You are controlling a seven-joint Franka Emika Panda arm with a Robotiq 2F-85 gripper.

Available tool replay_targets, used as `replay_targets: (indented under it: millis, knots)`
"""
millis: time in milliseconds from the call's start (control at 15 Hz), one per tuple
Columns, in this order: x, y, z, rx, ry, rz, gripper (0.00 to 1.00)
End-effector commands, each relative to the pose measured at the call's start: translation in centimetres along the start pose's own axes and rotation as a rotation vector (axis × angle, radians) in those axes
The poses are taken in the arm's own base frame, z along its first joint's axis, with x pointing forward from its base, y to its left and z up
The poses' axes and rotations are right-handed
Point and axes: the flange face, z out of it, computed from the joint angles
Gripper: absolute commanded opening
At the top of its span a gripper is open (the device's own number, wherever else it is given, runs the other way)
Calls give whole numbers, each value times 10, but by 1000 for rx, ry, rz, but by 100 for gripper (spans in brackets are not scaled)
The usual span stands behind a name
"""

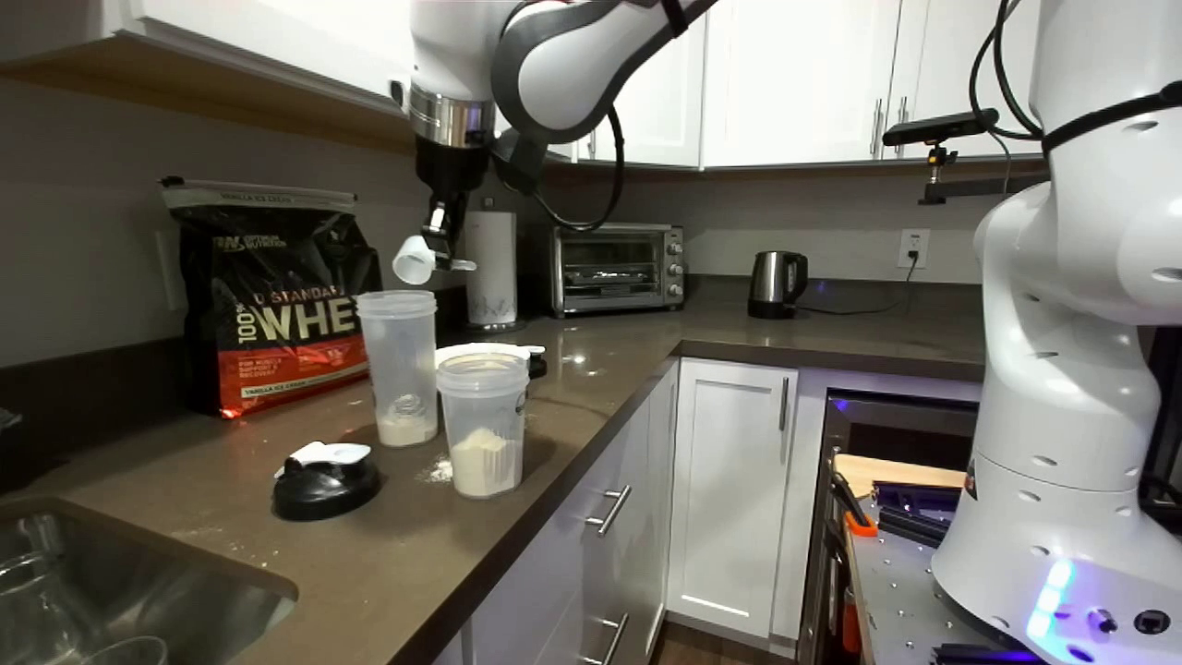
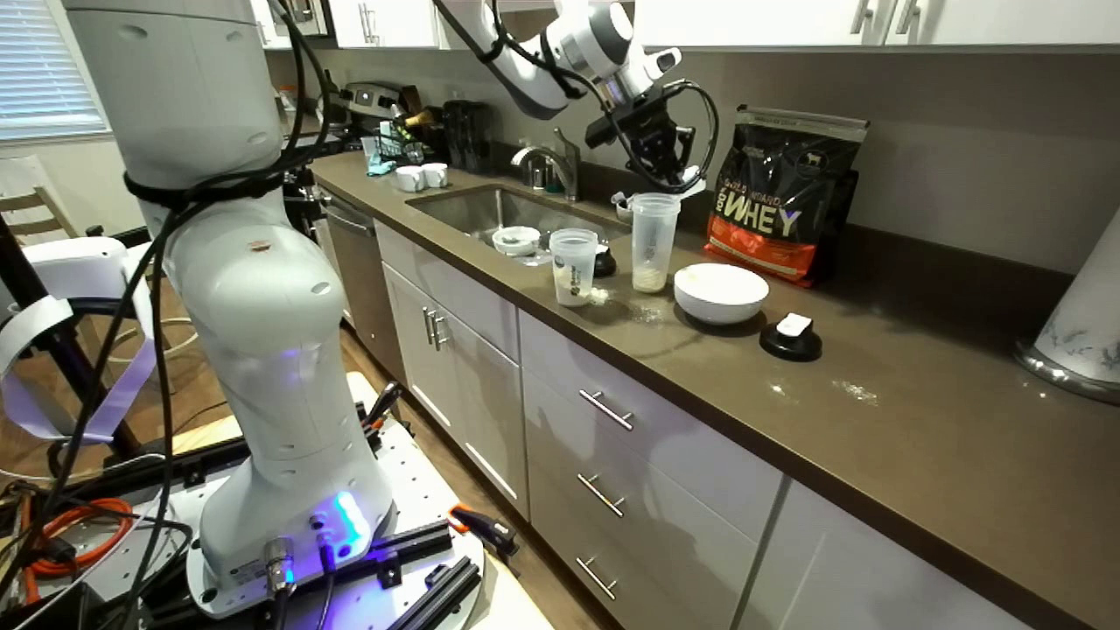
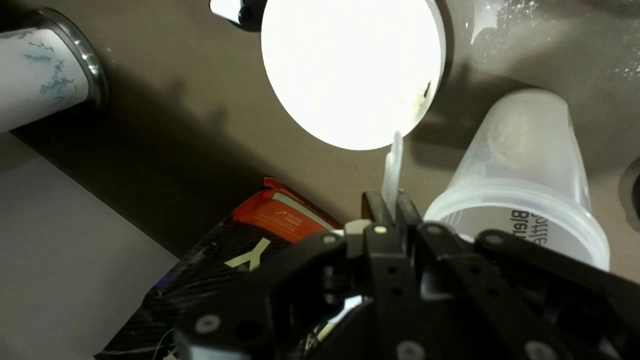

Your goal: Scoop some of the powder from the white bowl into the larger clear bottle

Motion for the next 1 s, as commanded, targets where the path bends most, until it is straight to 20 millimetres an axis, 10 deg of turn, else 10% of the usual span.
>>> replay_targets:
  millis: [0,933]
  knots:
    - [-9,12,6,31,-43,55,2]
    - [-36,45,99,88,-305,213,2]
